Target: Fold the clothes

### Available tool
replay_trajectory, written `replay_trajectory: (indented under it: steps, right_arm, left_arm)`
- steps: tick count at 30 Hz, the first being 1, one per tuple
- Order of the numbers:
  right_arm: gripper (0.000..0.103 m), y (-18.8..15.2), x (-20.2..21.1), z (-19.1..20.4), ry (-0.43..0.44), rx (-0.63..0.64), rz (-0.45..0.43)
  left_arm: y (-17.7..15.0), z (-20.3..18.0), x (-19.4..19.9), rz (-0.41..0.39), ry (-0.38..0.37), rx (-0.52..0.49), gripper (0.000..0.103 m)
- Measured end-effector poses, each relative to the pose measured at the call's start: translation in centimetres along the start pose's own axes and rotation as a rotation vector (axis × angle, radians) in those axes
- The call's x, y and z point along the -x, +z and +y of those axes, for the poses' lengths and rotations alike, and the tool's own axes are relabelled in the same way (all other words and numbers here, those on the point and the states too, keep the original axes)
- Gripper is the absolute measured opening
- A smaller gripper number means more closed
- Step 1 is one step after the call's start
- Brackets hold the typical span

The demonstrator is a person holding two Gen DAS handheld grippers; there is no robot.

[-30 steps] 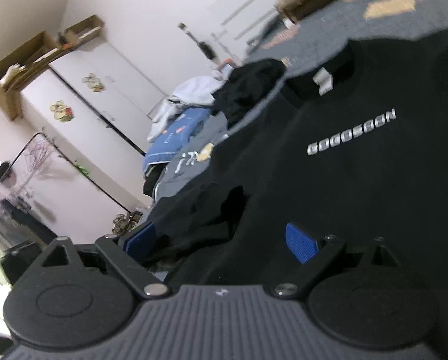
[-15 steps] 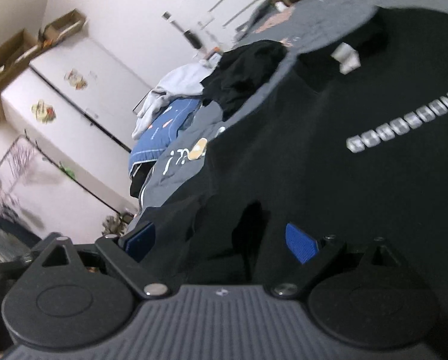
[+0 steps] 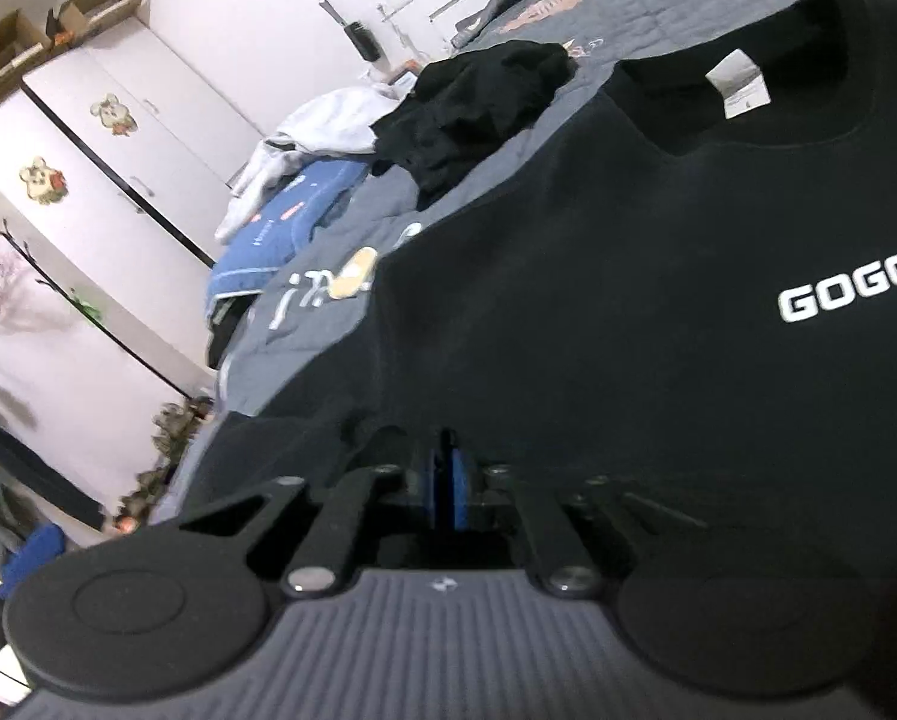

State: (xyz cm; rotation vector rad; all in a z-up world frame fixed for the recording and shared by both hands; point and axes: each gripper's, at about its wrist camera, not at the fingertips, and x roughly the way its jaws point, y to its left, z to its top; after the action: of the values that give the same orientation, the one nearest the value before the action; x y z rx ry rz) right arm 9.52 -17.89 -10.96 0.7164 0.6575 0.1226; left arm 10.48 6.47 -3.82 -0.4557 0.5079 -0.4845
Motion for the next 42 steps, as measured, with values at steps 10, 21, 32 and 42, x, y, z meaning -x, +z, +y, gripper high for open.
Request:
replay_trajectory:
  steps: [10, 21, 32, 42]
  right_arm:
    - [0.004, 6.9, 11.0, -1.0, -0.006, -0.058, -0.226]
    - [0.005, 13.6, 17.4, -12.6, -0.416, -0.047, -0.285]
    - [0.005, 12.2, 14.8, -16.7, -0.424, -0.105, -0.279]
    - [0.005, 12.2, 14.8, -16.7, -0.440, -0.090, -0.277]
  left_arm:
    - [0.1, -0.2, 0.3, -0.015, 0.006, -0.002, 0.072]
    - [-3.4, -5.1, -2.5, 0.061, 0.027, -0.343, 0.082]
    - [-14.3, -9.7, -8.4, 0.094, 0.211, -1.223, 0.075]
    - [-18.7, -8.0, -11.5, -0.004, 0.324, -1.686, 0.053]
